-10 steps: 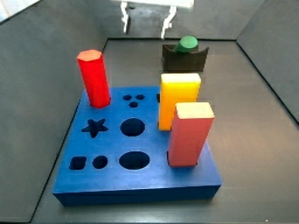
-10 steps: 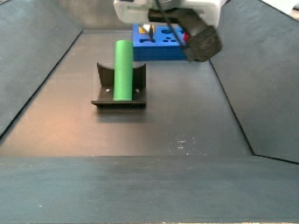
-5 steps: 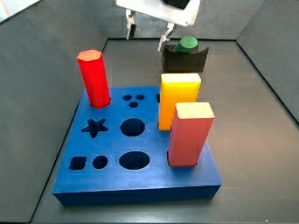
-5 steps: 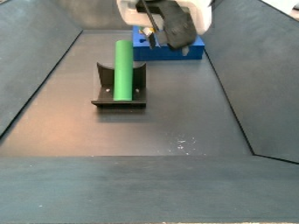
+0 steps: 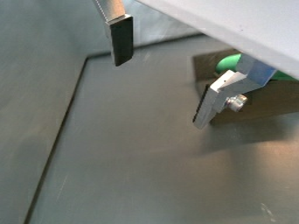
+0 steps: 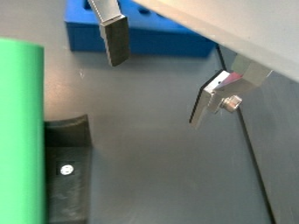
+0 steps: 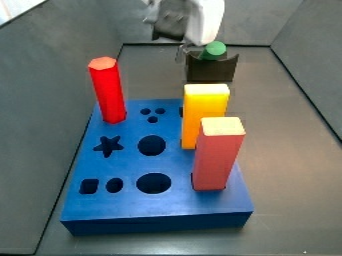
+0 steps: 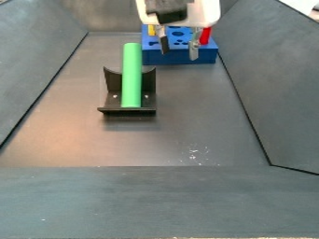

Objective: Pick up the oval object. Move up. Place the oval object on the fixture. Regrasp the oval object. Move to above the board. Insert the oval object.
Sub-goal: Regrasp the oval object.

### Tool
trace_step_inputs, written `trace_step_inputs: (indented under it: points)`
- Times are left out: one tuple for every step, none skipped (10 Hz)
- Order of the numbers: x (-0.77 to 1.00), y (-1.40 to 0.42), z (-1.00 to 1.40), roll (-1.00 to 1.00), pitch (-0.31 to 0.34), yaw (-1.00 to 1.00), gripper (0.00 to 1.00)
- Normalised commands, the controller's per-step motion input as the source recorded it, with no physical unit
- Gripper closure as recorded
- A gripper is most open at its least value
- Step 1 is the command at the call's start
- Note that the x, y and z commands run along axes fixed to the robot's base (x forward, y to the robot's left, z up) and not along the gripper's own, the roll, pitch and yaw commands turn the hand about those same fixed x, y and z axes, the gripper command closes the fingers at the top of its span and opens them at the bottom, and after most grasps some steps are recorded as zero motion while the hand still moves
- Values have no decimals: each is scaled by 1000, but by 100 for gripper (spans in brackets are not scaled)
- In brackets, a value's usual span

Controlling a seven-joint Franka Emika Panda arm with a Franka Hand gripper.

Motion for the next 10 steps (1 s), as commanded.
trace_step_inputs:
  points:
    - [-50,-13,1,1000,-232,-968,0]
    - [-48,-8,-2,1000,-217,-980,0]
    - [-49,-4,-7,1000,-187,-1000,0]
    - [-54,-7,-2,983,-146,-1000,0]
    - [-56,-5,3,972,-106,-1000,0]
    - [-42,-5,15,940,42,-1000,0]
    - [-35,-6,13,933,114,-1000,0]
    - [-28,-14,-5,938,311,-1000,0]
    - [-12,-8,-20,841,467,-883,0]
    - [13,-10,-30,590,626,-573,0]
